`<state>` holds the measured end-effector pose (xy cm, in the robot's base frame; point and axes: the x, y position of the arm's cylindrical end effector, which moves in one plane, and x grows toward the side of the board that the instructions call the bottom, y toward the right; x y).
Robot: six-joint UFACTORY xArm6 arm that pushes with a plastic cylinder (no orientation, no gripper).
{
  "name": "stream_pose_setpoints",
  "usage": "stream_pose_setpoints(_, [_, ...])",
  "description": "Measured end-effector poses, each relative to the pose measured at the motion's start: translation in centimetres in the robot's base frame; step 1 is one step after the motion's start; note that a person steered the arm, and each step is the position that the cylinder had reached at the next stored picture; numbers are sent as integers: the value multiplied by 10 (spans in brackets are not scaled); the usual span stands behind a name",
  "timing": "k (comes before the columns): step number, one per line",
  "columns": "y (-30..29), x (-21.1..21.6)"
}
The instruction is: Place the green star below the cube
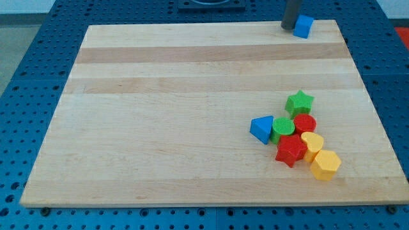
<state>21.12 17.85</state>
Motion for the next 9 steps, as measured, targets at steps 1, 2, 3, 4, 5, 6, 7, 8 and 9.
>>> stream_pose_setpoints(1, [0, 9])
stream_pose_setpoints(2, [3, 14])
stream_pose_setpoints(3, [4, 14])
stream_pose_setpoints(4, [4, 16])
stream_pose_setpoints(5, [-25, 27])
stream_pose_setpoints(6, [-66, 54])
stream_pose_setpoints(7, [-82, 94])
stream_pose_setpoints(8, [-91, 133])
stream_pose_setpoints(9, [-104, 163])
